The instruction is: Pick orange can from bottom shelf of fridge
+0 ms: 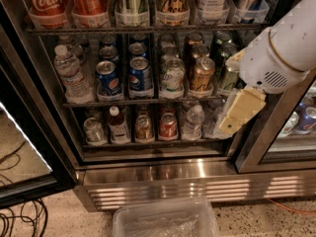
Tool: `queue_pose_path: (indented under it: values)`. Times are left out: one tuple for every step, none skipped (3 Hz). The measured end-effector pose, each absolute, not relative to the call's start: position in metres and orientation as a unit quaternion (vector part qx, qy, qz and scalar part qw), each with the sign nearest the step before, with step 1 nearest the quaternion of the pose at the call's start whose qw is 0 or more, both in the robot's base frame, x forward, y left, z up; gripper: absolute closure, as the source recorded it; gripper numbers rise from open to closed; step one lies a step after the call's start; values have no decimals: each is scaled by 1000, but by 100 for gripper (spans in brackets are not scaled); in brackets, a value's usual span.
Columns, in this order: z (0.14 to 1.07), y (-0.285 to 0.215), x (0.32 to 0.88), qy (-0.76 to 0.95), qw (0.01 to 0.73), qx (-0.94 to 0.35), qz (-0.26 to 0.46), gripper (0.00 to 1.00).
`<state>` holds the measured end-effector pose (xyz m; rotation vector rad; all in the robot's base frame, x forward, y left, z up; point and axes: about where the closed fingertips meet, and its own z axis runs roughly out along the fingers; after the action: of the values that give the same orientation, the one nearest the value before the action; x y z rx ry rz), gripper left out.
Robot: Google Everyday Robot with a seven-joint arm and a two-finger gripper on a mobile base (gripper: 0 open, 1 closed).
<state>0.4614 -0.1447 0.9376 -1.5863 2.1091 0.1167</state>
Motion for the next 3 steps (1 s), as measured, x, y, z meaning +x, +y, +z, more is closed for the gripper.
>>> queue_pose_path:
  values:
    - [938,-145,461,774,247,-582,43,0]
    - [921,-131,467,779,268,-564,58,0]
    - [879,-106,454,794,297,-520,102,0]
